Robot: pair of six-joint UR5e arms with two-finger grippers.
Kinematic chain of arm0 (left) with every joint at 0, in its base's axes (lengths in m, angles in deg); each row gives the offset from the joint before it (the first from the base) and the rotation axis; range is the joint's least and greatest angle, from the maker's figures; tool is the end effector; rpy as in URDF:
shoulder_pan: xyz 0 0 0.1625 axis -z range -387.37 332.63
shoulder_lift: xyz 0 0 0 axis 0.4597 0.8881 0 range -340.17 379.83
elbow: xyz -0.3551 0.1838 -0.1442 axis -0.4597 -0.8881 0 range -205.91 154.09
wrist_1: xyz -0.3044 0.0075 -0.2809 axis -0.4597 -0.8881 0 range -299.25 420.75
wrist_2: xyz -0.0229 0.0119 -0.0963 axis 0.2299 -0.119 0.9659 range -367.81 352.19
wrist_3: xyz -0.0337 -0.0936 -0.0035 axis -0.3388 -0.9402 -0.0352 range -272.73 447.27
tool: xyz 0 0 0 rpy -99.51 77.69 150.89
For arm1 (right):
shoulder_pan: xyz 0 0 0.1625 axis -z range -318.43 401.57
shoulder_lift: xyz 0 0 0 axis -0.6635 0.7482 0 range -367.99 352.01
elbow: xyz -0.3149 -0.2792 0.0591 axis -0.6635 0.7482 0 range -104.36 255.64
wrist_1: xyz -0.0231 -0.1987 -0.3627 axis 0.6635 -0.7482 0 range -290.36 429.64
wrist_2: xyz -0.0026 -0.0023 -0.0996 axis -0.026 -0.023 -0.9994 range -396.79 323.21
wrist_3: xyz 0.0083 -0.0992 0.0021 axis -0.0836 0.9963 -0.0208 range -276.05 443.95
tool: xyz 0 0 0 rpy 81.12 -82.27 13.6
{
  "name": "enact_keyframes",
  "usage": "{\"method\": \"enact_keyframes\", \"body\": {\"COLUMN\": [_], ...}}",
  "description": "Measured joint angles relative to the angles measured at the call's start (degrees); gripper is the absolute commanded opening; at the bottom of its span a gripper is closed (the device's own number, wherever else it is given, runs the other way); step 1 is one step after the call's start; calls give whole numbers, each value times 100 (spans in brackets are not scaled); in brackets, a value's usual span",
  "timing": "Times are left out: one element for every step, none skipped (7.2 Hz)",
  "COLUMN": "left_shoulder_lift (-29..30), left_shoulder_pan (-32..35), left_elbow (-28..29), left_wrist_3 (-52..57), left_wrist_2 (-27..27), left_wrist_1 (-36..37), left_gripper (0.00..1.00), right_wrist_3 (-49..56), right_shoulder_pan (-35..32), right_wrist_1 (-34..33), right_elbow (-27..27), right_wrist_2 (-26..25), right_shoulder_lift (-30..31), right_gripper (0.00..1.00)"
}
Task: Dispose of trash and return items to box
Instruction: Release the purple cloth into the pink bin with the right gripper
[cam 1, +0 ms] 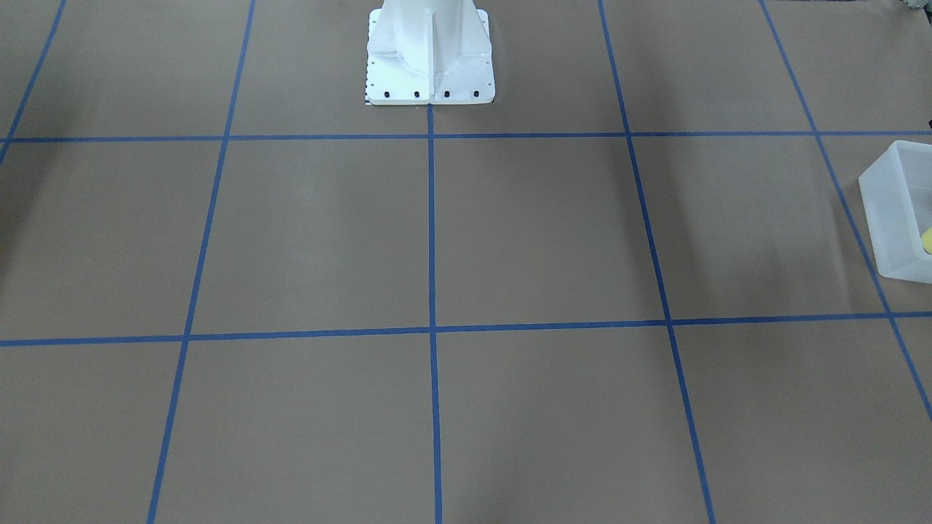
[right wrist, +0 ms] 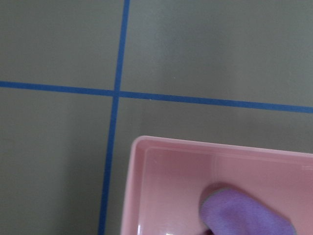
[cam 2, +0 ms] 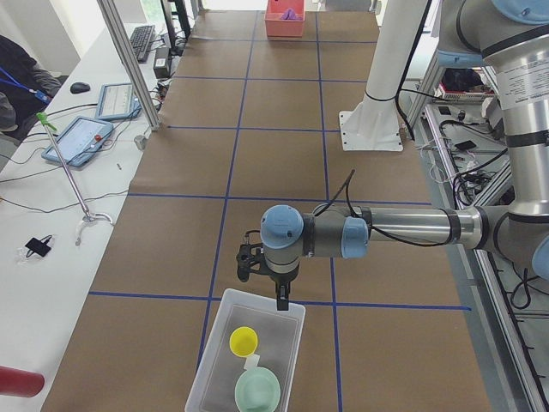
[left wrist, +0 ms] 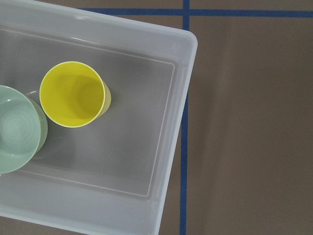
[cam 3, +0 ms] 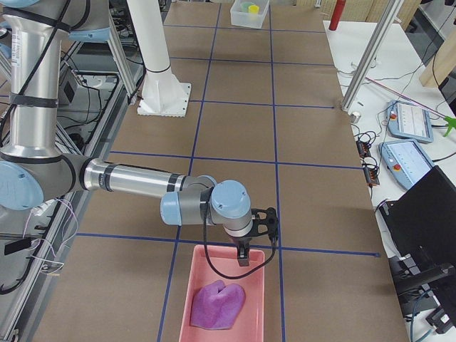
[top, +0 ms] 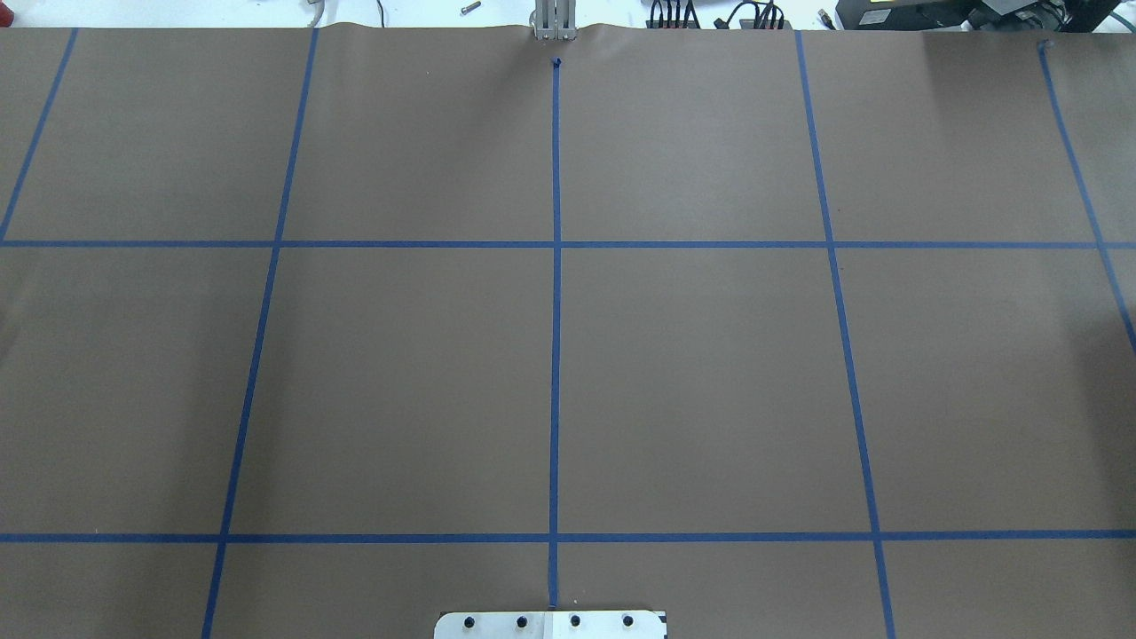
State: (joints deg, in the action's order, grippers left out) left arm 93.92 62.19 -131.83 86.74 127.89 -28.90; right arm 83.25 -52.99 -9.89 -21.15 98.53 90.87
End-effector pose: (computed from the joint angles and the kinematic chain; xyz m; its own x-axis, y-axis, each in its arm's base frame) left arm -0.0591 -0.3755 0.6413 0.6984 -0.0083 -0.7157 -0.0012 0.9999 -0.0128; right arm 0.0969 -0.4289 0.6513 0.7082 -0.0356 0.7051 -0.0873 0.9867 0.1374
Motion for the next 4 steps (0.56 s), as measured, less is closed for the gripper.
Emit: {"method": "enact_keyframes", "body": {"left_shoulder_lift": [0, 0, 0, -2], "left_shoulder_pan": [0, 0, 0, 0], "left_elbow": [1, 1, 4, 10], "left_wrist_3": [0, 0, 0, 2], "left_wrist_2": [0, 0, 0, 0], "left_wrist_1": [0, 0, 0, 0], "left_gripper": [98, 98, 98, 98], "right_wrist_3": [-381, -587, -668, -680], "right_shoulder_pan": [204, 323, 411, 521], "right_wrist_1": [-397, -773, -966, -1042], "right_elbow": [-457, -864, -1101, -1205], "right_wrist_2": [-16, -36, -54, -161], "right_shoulder_lift": [19, 79, 185, 296], "right_gripper": [100, 100, 100, 100]}}
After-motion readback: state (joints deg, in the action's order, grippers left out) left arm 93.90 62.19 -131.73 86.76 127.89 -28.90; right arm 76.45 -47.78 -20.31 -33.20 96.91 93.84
